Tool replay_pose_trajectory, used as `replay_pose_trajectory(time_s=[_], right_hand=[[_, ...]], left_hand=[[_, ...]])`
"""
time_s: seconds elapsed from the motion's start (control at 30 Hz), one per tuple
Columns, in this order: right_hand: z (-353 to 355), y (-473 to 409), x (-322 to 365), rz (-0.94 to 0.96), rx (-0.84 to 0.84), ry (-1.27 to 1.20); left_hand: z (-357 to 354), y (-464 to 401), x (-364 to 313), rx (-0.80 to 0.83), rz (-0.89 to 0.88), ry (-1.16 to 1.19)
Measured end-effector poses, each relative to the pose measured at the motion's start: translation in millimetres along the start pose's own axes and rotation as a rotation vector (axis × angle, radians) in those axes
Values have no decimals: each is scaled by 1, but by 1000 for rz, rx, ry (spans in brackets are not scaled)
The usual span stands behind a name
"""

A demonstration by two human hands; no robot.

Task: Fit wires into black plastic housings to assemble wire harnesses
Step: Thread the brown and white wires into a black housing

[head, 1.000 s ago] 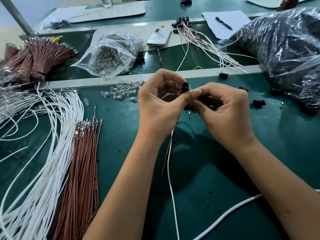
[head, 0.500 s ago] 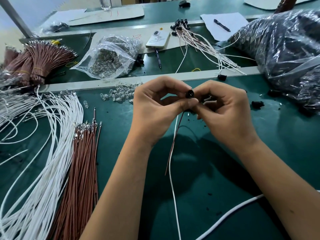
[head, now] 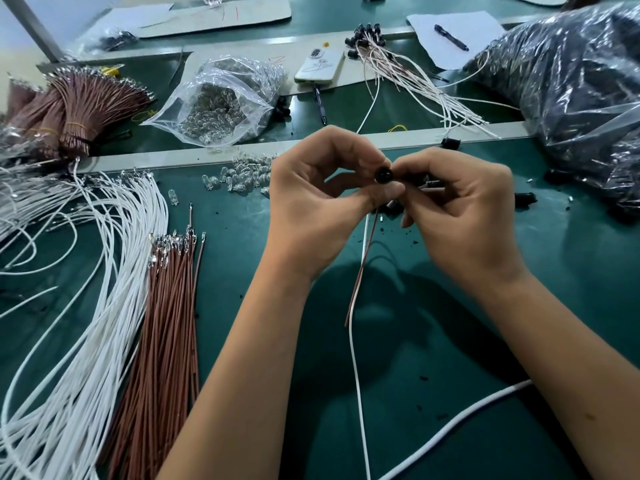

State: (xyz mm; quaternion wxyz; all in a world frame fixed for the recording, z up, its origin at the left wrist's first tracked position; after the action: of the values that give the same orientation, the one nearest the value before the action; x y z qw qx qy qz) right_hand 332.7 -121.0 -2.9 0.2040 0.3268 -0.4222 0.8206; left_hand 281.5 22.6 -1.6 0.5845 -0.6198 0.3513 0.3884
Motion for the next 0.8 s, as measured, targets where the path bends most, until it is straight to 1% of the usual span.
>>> replay_pose_trajectory(time_s=[0.53,0.8], right_hand=[[-1,3,27,75,-18,289],[-3,3,27,51,-34,310]], left_hand=[[5,0,2,-45,55,-74],[6,1,5,-77,58,-42]])
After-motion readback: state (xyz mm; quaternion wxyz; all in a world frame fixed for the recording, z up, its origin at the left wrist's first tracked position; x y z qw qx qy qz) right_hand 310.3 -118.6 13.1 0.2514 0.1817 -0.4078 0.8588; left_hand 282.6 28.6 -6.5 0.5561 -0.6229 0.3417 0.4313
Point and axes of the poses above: each hand's wrist, its own y-axis away from the middle knuckle, its own z-axis out of the back of the hand, x = y × z, the point moved 10 cm from there along -y, towards the middle knuckle, and after that the axes turned 13 degrees about x, right-handed, at the moved point
